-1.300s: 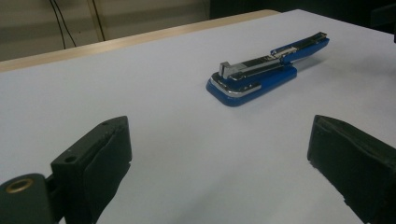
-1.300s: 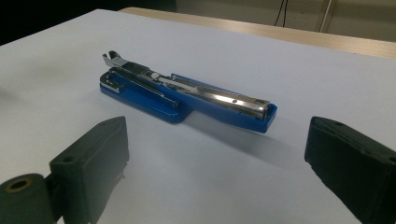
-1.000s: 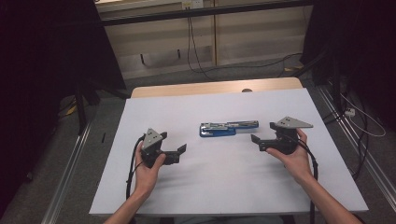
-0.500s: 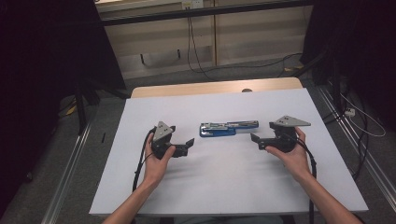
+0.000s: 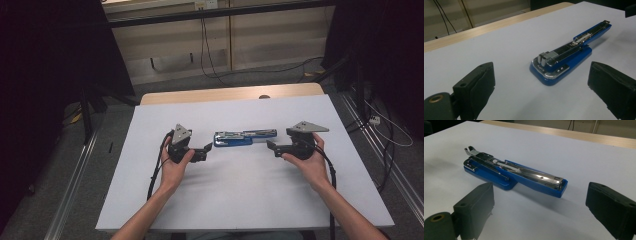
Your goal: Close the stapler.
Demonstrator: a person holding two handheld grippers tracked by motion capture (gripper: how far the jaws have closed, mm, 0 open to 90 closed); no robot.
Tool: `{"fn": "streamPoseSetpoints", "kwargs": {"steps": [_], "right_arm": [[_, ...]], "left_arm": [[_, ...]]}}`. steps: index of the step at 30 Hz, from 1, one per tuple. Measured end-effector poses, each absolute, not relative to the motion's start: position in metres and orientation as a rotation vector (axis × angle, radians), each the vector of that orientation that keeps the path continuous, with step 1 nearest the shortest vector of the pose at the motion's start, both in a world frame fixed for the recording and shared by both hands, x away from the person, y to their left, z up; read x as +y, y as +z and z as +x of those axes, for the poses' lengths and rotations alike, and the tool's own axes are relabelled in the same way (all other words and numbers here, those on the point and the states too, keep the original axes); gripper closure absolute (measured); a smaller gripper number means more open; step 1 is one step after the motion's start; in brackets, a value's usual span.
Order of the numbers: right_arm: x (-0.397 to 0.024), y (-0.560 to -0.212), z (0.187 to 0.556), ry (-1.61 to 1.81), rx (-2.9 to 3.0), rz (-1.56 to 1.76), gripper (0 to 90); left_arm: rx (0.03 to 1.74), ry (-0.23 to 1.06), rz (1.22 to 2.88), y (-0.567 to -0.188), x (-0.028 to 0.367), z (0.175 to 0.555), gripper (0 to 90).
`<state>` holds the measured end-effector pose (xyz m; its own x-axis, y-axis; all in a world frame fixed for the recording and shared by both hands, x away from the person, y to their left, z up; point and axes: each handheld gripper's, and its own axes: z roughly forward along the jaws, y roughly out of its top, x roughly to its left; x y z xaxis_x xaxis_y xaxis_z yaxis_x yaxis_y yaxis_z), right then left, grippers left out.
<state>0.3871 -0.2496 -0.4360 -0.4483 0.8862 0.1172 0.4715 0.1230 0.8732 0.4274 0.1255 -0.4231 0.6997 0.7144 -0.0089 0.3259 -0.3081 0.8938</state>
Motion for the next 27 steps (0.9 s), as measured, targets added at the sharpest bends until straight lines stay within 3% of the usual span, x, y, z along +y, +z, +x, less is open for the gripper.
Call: {"fn": "streamPoseSetpoints", "kwargs": {"steps": [6,14,18,27], "right_arm": [[-0.248,-0.438,0.387,1.266,1.999,1.296,12.6],[-0.246,-0.442,0.389,1.265,2.016,1.318,28.4],[-0.245,-0.443,0.389,1.29,2.035,1.305,43.1],[-0.248,-0.445,0.391,1.269,2.042,1.312,54.6]], "left_arm": [[0.817,0.478,1.897,-0.423,0.119,0.434,7.5],[0.815,0.452,1.943,-0.428,0.117,0.432,6.2],[0.823,0.444,1.947,-0.43,0.118,0.433,6.2],[0.828,0.432,1.926,-0.434,0.115,0.435,5.9]]}}
